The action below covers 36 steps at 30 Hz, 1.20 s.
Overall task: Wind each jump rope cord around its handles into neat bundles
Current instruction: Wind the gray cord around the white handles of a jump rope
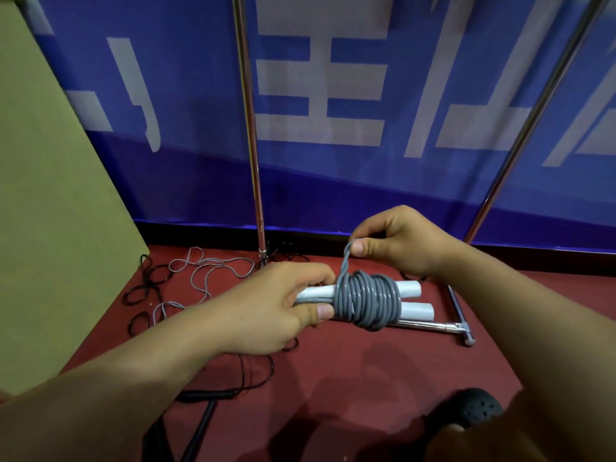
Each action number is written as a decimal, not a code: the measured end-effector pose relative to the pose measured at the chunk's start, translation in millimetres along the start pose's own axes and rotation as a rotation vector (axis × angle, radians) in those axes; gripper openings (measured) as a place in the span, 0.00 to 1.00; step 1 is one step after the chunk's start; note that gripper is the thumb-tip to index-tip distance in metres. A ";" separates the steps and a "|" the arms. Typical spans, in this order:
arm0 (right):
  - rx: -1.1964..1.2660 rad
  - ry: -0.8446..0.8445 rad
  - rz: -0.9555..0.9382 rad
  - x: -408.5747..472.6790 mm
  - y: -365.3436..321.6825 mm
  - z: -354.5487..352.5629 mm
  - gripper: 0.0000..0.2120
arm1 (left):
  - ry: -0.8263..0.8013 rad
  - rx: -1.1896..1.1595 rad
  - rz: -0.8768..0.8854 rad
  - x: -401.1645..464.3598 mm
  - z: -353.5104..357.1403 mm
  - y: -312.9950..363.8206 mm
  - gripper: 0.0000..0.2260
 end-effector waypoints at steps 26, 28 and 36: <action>-0.306 -0.150 0.058 3.3 -5.5 56.1 0.11 | 0.478 -0.309 -0.274 0.0 -16.2 -16.3 0.07; -0.332 -0.174 0.030 0.9 -10.4 64.9 0.14 | 0.509 -0.302 -0.309 0.4 -17.6 -21.3 0.07; -0.420 -0.238 0.077 -8.8 -15.4 71.0 0.17 | 0.493 -0.047 -0.398 1.2 -19.3 -38.1 0.07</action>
Point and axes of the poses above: each hand's wrist, its own x-axis towards the middle knuckle, its own z-axis out of the palm, y = z × x, the point moved 3 cm from there along x, towards the middle knuckle, and after that the axes turned 7 degrees about x, right-handed, at the moved point
